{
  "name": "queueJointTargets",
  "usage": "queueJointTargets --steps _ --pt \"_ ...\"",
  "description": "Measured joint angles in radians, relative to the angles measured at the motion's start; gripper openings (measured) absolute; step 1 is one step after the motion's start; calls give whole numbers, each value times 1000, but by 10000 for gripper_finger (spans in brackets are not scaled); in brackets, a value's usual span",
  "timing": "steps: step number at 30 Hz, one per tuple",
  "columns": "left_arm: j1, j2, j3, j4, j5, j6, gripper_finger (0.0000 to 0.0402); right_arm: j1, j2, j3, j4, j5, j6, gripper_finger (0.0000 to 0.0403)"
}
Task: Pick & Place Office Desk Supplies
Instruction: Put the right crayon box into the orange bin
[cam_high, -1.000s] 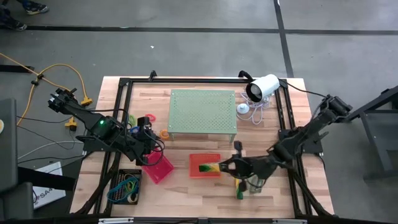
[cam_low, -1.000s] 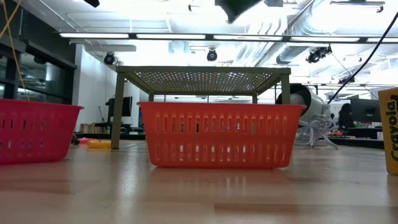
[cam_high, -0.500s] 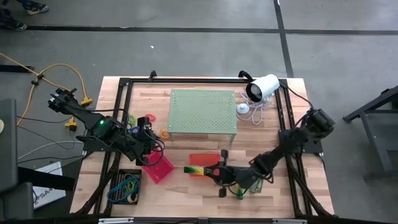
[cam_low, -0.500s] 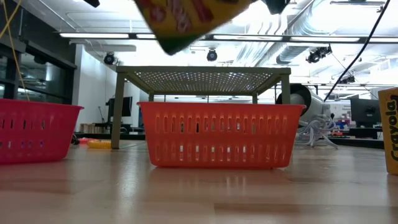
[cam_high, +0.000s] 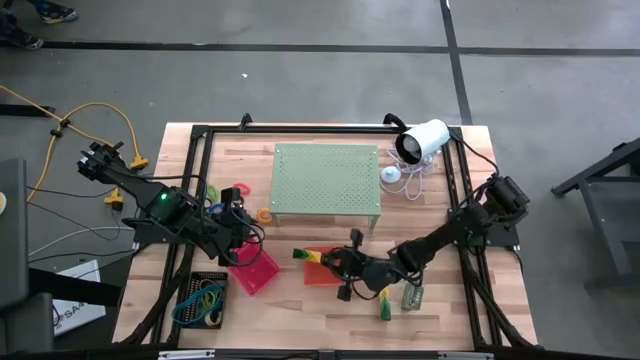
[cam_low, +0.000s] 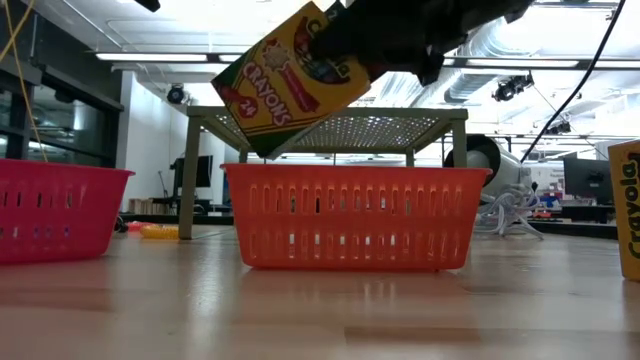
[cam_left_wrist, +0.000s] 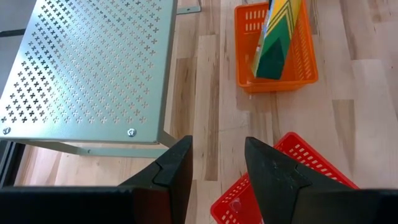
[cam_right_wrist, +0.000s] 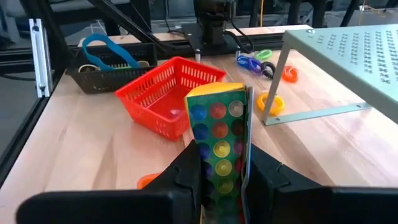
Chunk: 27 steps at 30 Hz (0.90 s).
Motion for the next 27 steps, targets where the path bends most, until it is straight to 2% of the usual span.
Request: queueJointTargets --steps 9,12,16,19,22,27 --pt "0 0 0 0 0 0 139 9 0 -7 14 7 29 69" --pt "0 0 0 0 0 0 139 10 -1 -78 143 37 30 69" --pt "0 0 0 0 0 0 139 9 -4 -209 422 54 9 69" --pt "0 0 0 0 0 0 139 9 -6 -253 533 62 -37 69" --pt "0 0 0 0 0 0 139 10 -6 -258 562 54 -85 69" --pt "0 0 0 0 0 0 139 23 -6 -259 490 52 -44 69"
